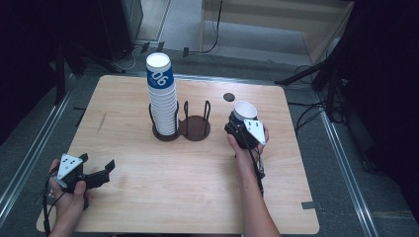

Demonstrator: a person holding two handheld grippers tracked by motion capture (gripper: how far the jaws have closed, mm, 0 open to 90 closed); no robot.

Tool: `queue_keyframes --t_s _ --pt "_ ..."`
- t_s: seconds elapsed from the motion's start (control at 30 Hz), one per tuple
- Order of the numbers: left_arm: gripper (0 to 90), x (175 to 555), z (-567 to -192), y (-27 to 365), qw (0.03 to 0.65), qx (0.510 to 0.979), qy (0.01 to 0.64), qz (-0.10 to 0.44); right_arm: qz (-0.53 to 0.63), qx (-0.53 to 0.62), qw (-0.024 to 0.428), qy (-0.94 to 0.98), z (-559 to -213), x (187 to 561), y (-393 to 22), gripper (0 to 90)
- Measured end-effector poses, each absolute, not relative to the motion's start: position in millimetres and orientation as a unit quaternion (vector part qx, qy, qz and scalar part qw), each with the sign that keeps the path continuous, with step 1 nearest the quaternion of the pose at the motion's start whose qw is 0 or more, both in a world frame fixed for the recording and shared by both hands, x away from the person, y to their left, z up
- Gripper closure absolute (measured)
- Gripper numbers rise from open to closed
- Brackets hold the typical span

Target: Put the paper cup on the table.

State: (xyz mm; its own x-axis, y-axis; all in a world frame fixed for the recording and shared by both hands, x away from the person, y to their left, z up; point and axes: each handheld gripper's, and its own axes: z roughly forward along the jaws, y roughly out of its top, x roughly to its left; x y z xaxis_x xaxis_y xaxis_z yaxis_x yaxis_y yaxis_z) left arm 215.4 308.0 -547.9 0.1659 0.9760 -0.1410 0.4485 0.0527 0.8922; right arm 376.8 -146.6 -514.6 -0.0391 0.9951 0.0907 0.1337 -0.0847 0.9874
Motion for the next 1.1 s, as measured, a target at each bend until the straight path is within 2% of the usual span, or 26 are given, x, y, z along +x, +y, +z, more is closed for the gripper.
queue_keyframes --t_s 1.1 --pt "2.6 216.4 -548.5 307.6 0.445 0.622 0.574 0.293 0.440 0.562 0.443 0.543 -538.5 392.3 -144.1 20.2"
